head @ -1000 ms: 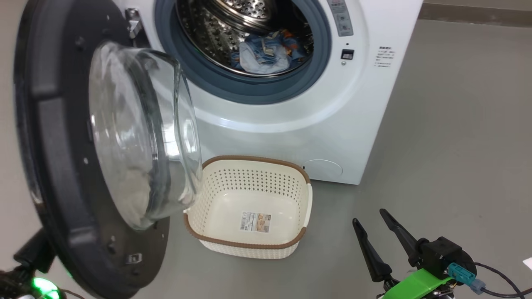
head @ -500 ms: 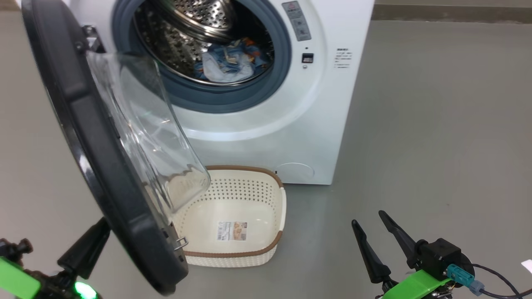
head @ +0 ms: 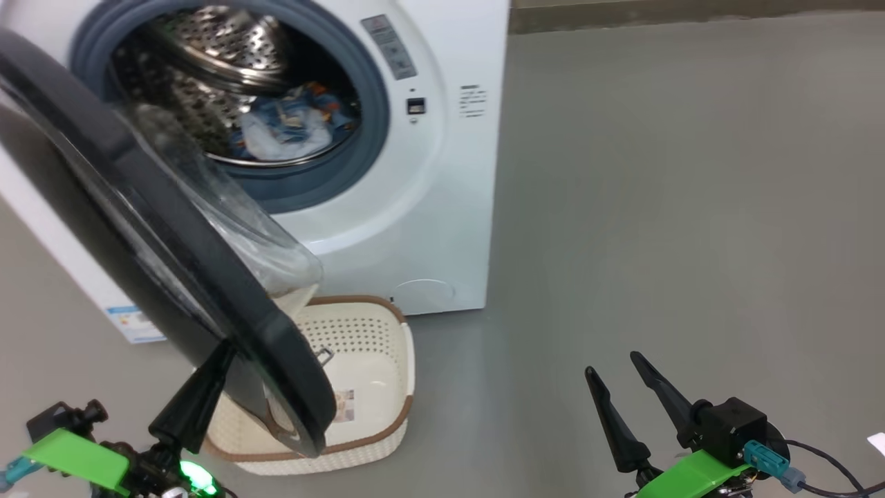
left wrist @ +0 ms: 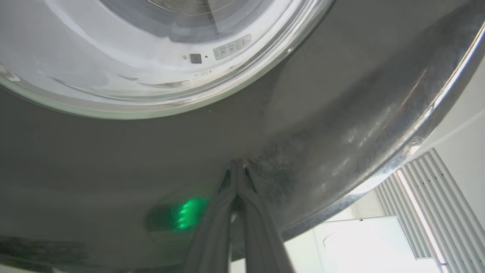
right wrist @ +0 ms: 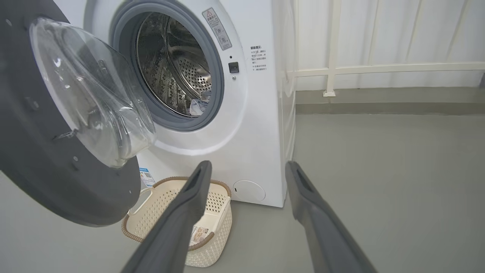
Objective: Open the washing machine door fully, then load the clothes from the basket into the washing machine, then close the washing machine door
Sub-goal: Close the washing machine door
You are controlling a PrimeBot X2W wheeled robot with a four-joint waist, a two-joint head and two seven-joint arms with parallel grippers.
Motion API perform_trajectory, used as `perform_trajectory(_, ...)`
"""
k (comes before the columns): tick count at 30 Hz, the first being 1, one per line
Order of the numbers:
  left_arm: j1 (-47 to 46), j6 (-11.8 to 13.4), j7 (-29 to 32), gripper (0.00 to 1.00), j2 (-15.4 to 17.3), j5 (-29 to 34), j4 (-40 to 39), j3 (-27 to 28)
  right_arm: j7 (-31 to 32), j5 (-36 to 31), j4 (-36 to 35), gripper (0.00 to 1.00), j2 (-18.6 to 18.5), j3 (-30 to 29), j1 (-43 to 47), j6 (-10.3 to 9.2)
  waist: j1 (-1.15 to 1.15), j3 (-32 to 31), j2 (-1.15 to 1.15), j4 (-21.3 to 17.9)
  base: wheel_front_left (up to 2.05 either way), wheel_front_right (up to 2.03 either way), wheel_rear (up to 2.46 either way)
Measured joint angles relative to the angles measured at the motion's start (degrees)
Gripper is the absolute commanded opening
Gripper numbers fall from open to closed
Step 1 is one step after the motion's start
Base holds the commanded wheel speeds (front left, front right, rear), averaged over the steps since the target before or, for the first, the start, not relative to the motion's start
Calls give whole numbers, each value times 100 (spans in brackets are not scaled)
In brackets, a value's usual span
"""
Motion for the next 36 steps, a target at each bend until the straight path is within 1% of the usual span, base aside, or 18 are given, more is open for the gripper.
perform_trajectory(8, -254, -149, -327, 0, 1, -119, 307, -242, -1, 2, -4, 100, -12, -7, 1, 0, 0, 27, 0, -392, 0, 0, 0)
perform_trajectory(17, -594, -296, -682, 0, -8, -203, 652, -388, -1, 5, -10, 100, -4, -21, -1, 0, 0, 92, 0, -650, 0, 0, 0)
perform_trajectory(25, -790, -299, -896, 0, -20, -202, 846, -432, -1, 5, -24, 100, 5, -46, -1, 0, 0, 87, 0, -690, 0, 0, 0)
perform_trajectory(36, -738, -299, -1104, 0, -34, -201, 687, -346, -1, 5, -55, 100, 35, -130, 1, 0, 0, 19, 0, -585, 0, 0, 0)
